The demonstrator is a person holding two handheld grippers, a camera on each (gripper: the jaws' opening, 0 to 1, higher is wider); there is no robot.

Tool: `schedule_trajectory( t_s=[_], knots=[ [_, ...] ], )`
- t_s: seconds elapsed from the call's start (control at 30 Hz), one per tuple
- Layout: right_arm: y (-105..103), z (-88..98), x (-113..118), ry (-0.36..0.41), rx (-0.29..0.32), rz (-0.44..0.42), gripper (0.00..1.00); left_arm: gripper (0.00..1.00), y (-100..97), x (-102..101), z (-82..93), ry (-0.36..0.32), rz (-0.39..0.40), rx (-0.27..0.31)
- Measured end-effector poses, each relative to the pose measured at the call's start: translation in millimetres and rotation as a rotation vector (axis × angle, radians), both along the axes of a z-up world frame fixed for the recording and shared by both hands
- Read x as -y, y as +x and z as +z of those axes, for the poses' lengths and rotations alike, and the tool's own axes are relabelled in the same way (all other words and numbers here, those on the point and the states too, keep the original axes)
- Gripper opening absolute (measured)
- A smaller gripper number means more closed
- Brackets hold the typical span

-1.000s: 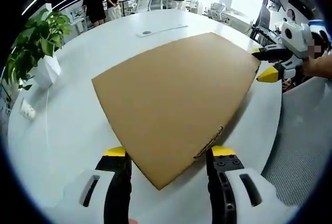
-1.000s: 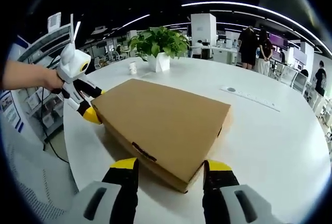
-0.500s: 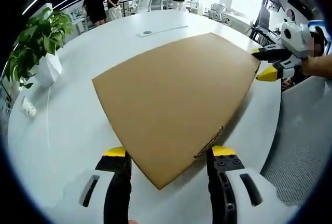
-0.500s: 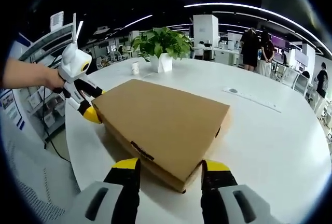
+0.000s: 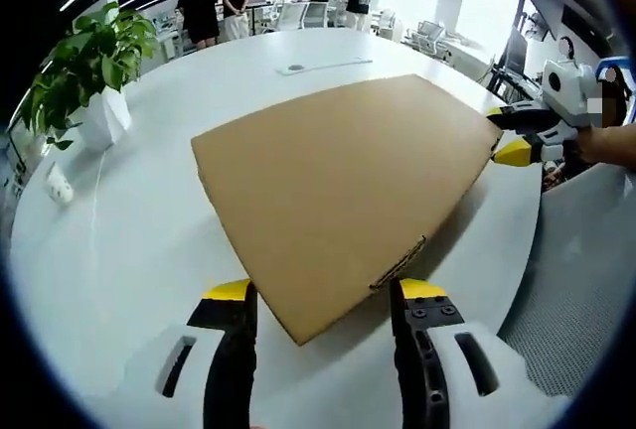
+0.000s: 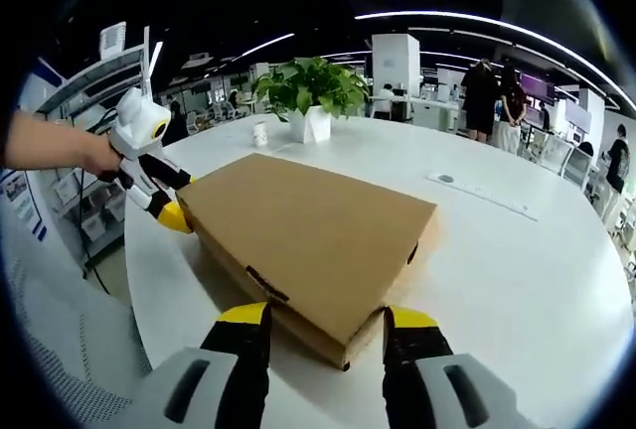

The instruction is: Operate the shoe box by opening the lid, removing the specified soft item, and placing it in the target area until the item is outside and the box remains undamaged.

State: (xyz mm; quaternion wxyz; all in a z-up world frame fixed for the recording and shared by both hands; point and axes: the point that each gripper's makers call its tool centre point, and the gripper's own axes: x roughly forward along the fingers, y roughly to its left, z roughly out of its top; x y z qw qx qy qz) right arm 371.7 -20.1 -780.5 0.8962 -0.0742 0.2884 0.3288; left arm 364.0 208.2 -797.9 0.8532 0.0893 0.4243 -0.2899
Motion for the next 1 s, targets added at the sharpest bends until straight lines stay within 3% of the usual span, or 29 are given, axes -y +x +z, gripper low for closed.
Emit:
schedule_trajectory(
  t_s=[0.6, 0.67, 1.0],
  knots=[
    [-1, -6.0, 2, -0.006, -0.003, -0.001, 0.39, 0.39, -7.7, -8, 10.5, -0.016, 0.072, 0.085],
    [1, -4.2, 1, 0.025, -0.03, -0.021, 0.4, 0.38, -7.4, -8, 12.7, -0.026, 0.081, 0.088],
    [-1, -1.9, 0, 0.028, -0.036, -0.016, 0.39, 0.37, -6.4, -8, 13.1, -0.006, 0.078, 0.109]
  ],
)
